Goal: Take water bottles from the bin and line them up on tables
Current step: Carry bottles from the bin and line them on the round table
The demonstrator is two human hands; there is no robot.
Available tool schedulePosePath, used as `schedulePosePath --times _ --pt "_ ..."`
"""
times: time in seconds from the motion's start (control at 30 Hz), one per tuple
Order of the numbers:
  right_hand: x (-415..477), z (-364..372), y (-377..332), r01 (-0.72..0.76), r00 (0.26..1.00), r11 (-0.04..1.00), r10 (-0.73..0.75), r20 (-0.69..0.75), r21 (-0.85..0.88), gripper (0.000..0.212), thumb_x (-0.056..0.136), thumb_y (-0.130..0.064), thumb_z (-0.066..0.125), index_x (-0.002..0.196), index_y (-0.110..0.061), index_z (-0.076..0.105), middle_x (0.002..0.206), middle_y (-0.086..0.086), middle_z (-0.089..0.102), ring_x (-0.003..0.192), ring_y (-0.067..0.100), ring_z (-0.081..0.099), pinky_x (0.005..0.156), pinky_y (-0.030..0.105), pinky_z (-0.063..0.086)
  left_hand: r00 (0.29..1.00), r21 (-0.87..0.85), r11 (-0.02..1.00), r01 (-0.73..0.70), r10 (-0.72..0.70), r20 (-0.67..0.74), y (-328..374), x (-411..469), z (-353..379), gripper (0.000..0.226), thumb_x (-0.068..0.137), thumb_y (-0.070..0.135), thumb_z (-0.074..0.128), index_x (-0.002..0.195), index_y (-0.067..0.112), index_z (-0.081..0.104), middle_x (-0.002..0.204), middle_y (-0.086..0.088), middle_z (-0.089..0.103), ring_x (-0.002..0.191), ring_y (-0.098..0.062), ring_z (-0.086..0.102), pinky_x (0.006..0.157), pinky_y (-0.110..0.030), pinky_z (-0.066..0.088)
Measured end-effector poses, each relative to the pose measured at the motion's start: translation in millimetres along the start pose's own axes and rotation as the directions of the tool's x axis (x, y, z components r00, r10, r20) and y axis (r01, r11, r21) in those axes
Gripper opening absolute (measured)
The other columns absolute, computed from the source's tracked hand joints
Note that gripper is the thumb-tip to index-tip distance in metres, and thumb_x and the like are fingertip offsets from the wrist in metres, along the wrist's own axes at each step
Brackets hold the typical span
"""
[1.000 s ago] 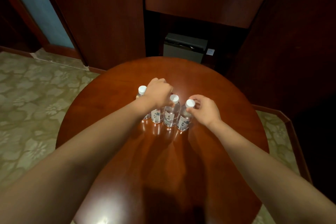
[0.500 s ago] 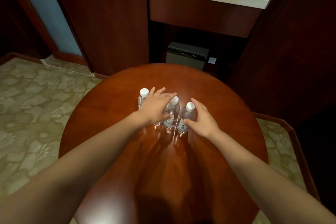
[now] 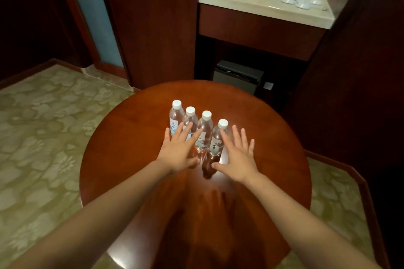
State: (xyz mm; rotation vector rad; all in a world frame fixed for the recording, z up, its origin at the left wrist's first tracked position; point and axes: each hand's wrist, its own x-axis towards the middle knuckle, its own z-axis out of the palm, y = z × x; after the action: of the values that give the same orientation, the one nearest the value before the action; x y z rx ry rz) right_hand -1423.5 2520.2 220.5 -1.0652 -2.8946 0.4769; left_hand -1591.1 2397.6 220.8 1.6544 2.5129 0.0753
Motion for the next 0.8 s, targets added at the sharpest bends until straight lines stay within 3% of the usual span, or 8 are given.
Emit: schedulePosePath --times 0.23,0.43,0.57,0.8 --pt "-24.8 -8.4 1.2 0.167 0.974 0.981 -0.15 0.169 -0.095 0.112 0.077 -0.062 0.069 0.157 -0.039 -0.006 0.161 0.005 -0.03 0.142 0.032 -0.038 0.112 0.06 -0.022 0.96 -0.023 0.961 0.276 -0.274 0.055 34.3 -65.7 9.8 0.093 0.086 0.071 0.045 0.152 0.04 -0.011 0.162 -0.001 -0.021 0.148 -0.028 -0.022 0.117 -0.06 -0.008" --pt "-44.9 7.0 -24.9 0.385 0.896 0.919 -0.351 0.271 -0.086 0.114 0.077 -0.061 0.07 0.157 -0.037 -0.007 0.162 0.006 -0.03 0.143 0.034 -0.037 0.11 0.058 -0.023 0.874 -0.042 0.874 0.485 -0.482 0.064 36.7 -141.7 23.0 0.097 0.083 0.076 0.043 0.152 0.04 -0.015 0.162 -0.002 -0.023 0.148 -0.029 -0.021 0.116 -0.062 -0.003" --pt "-62.5 20.9 -62.7 0.525 0.814 0.847 -0.469 0.343 -0.087 0.114 0.077 -0.06 0.071 0.157 -0.037 -0.007 0.162 0.007 -0.028 0.144 0.034 -0.035 0.115 0.061 -0.019 0.766 -0.078 0.763 0.642 -0.638 0.077 36.3 -201.1 27.6 0.098 0.082 0.076 0.044 0.151 0.041 -0.016 0.161 0.0 -0.024 0.148 -0.028 -0.02 0.116 -0.063 -0.002" --pt "-94.6 44.4 -162.7 0.737 0.628 0.674 -0.651 0.427 -0.057 0.119 0.074 -0.06 0.074 0.157 -0.036 -0.007 0.163 0.009 -0.026 0.144 0.036 -0.034 0.113 0.062 -0.019 0.514 -0.123 0.503 0.855 -0.854 0.082 18.6 -310.8 23.9 0.098 0.082 0.078 0.042 0.151 0.041 -0.018 0.161 0.0 -0.024 0.149 -0.027 -0.021 0.117 -0.063 -0.002"
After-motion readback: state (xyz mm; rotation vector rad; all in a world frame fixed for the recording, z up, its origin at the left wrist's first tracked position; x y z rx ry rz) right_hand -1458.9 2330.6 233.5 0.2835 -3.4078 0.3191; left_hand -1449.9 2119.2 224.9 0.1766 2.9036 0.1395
